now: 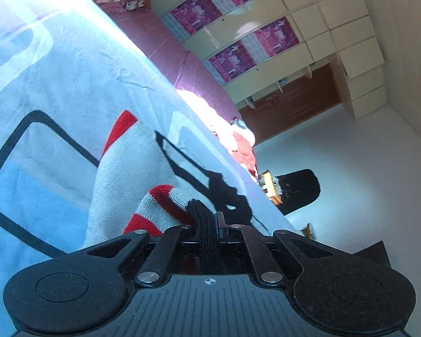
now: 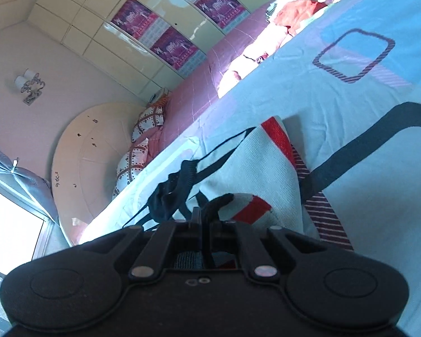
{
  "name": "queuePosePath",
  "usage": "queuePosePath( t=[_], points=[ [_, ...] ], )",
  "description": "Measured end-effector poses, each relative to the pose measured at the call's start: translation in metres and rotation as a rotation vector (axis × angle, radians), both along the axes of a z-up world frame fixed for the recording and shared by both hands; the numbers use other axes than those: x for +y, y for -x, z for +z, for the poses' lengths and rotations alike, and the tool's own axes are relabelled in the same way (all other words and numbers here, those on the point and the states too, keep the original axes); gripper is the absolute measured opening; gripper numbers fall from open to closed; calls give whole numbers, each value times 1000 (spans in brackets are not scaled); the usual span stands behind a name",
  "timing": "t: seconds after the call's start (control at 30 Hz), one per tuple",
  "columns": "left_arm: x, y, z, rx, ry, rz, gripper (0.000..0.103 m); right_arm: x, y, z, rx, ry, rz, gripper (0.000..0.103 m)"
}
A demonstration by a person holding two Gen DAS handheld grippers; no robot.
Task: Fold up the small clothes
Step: 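Grasp the black hem edge with both grippers and lift it, then fold the held hem up over the sweater toward the collar with both grippers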
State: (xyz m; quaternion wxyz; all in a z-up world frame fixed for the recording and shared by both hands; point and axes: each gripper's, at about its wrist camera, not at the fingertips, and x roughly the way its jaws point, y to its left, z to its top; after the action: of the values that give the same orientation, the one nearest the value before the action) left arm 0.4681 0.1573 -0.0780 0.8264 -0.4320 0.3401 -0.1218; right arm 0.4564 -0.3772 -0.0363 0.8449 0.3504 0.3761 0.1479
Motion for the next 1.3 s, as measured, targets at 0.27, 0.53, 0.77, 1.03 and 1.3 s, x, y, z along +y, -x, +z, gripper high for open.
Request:
queuePosePath(
  t=[0.27, 0.53, 0.77, 1.03, 1.3],
  points=[
    [-1, -42, -48, 84, 120, -7, 4, 0, -44, -44, 103, -66, -33, 6],
    [3, -76, -68, 75, 295, 78, 24, -14, -71, -48, 84, -198, -124, 32],
    [12, -92, -53, 13, 192, 99, 48, -14, -80, -32, 23, -89, -93, 37],
    [-39, -111, 0, -139, -577, -356, 48, 19, -56, -11, -121, 400, 184, 37],
    [-41, -132, 8, -214, -633, -495, 48, 40, -50, -8, -182, 575, 330, 37]
  ],
)
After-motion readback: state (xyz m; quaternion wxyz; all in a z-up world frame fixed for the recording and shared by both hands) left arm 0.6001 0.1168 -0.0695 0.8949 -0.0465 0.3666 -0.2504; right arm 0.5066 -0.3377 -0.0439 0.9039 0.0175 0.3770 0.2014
